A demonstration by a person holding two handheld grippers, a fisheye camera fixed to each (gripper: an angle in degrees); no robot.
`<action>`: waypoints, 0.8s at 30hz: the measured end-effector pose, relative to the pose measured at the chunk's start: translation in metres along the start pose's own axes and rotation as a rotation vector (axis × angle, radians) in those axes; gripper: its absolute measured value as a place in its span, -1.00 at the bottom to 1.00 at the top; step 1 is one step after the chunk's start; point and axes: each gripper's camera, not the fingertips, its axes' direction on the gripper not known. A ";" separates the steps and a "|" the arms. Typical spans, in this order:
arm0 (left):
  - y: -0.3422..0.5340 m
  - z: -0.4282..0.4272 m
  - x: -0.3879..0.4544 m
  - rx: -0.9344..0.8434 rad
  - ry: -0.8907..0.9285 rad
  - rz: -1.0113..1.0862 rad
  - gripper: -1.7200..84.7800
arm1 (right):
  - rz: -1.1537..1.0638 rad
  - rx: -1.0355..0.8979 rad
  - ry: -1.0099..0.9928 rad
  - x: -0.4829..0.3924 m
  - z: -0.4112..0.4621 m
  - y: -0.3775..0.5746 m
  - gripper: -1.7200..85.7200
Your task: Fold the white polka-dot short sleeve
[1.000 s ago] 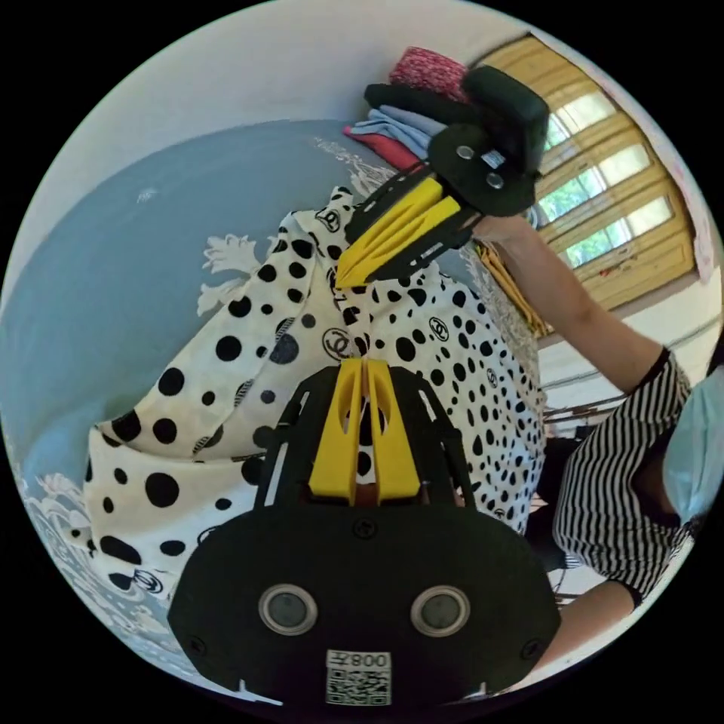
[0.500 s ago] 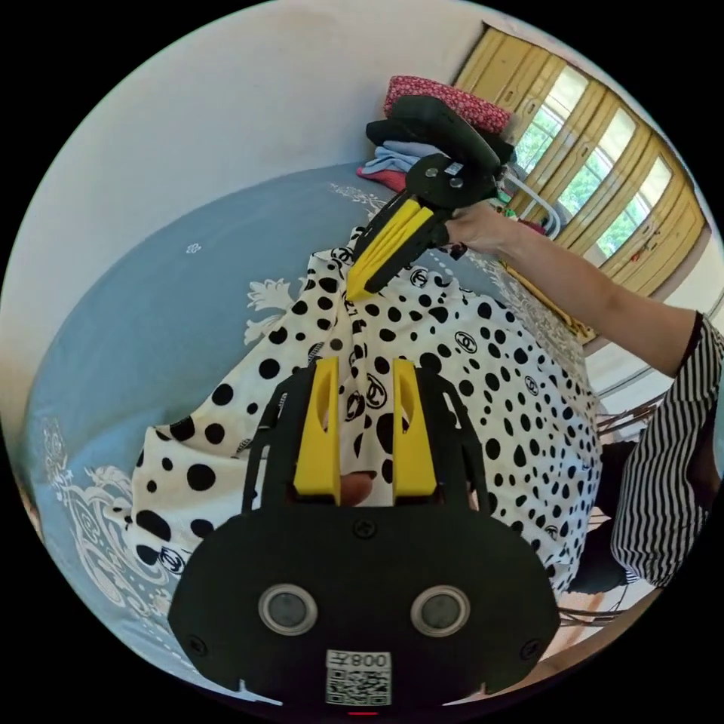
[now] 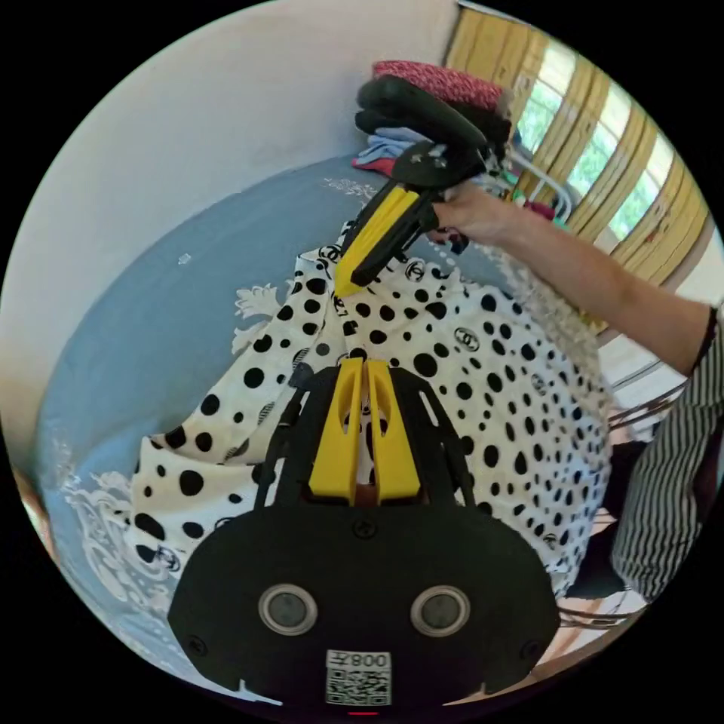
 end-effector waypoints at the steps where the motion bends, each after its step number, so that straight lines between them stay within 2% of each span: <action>1: 0.002 -0.003 -0.021 0.022 0.155 -0.081 -0.93 | 0.002 0.031 -0.012 0.000 -0.006 0.003 -0.93; 4: 0.016 -0.010 -0.062 0.121 0.330 -0.266 -0.93 | -0.065 0.090 -0.040 -0.011 -0.016 0.011 -0.87; 8: 0.027 -0.008 -0.081 0.106 0.378 -0.329 -0.93 | -0.209 0.051 0.021 -0.039 -0.006 0.013 -0.82; 11: 0.031 -0.011 -0.083 0.115 0.403 -0.321 -0.92 | -0.286 -0.047 0.086 -0.056 0.012 0.005 -0.81; 17: 0.034 -0.031 -0.071 0.123 0.310 -0.240 -0.82 | -0.330 -0.111 0.120 -0.063 0.019 -0.001 -0.86; 19: 0.035 -0.039 -0.055 0.096 0.186 -0.159 -0.80 | -0.340 -0.126 0.129 -0.064 0.019 0.002 -0.91; 22: 0.033 -0.033 -0.034 -0.009 0.065 -0.080 -0.86 | -0.347 -0.153 0.127 -0.063 0.018 0.007 -0.93; 24: 0.033 -0.033 -0.028 -0.025 0.084 -0.063 -0.88 | -0.348 -0.181 0.099 -0.061 0.015 0.008 -0.94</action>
